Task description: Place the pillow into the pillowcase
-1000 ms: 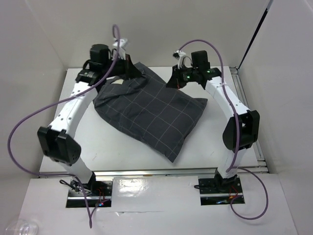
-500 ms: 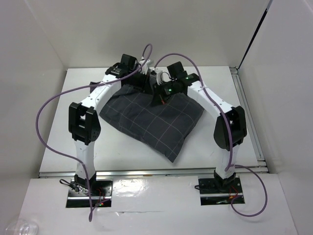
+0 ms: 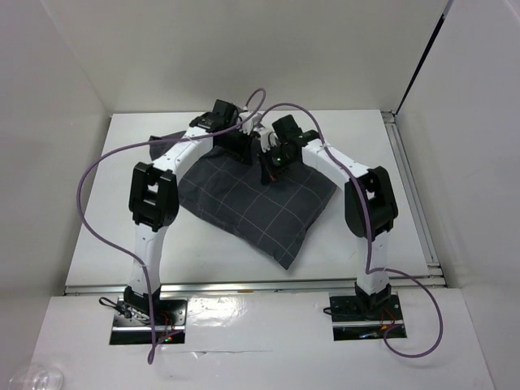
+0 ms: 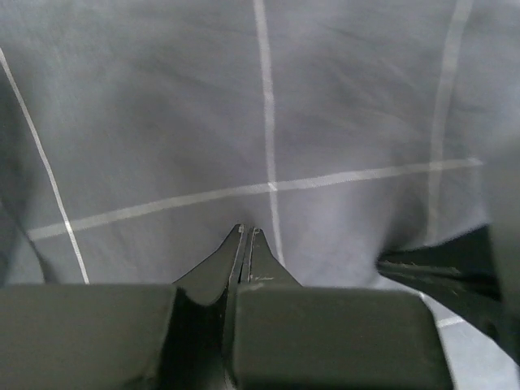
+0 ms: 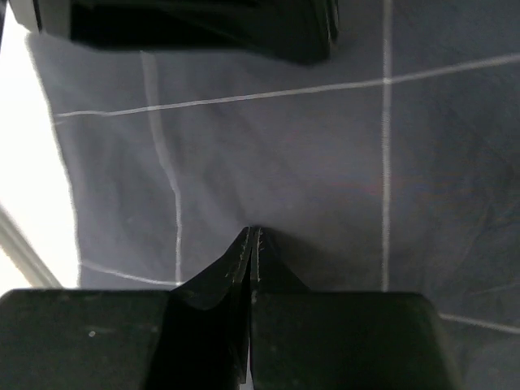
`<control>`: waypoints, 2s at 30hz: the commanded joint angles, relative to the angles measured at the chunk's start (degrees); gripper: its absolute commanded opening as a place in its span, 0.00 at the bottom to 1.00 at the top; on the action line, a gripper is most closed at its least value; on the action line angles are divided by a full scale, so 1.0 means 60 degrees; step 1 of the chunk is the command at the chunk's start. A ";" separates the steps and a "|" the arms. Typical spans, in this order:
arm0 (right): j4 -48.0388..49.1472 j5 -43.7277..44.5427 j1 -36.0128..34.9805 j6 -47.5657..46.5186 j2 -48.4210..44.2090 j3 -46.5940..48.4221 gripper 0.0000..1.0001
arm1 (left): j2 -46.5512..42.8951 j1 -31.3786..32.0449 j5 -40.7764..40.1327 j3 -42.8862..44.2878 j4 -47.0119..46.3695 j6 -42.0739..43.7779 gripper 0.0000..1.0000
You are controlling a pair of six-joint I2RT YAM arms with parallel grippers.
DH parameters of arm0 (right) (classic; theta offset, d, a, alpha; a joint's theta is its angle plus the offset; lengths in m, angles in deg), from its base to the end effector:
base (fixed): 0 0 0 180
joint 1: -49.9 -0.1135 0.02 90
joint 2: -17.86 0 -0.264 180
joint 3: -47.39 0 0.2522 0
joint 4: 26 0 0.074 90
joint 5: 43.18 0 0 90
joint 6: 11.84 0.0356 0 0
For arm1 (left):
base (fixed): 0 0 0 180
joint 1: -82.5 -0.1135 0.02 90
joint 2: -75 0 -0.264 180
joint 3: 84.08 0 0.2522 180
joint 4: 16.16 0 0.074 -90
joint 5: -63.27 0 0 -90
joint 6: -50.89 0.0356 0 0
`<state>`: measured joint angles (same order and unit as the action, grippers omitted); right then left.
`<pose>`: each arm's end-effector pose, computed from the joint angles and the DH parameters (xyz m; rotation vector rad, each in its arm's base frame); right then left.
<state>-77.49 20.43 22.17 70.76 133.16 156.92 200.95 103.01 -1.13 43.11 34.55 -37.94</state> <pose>0.3830 0.2192 0.2378 -0.9436 2.3949 0.7258 0.4592 -0.1882 0.2520 0.6574 2.3489 -0.6951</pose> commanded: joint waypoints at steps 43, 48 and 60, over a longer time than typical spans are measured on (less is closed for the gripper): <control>0.2442 0.1791 0.2951 -0.0058 -0.2370 -0.1692 0.35 | -0.4818 -0.4331 -0.0485 -0.3478 -0.0738 0.1198 0.60; 0.3581 0.2537 0.2951 0.0047 -0.2462 -0.1681 0.48 | -0.6456 -0.3244 -0.2464 -0.5206 -0.1744 0.0319 0.65; 0.3036 0.1144 0.3156 0.1144 -0.3117 -0.1192 0.79 | -0.6153 -0.2307 -0.1514 -0.4285 -0.0899 -0.0576 1.00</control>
<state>-61.15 28.30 40.77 74.80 119.81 150.34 163.29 88.17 -10.59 15.20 28.16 -39.53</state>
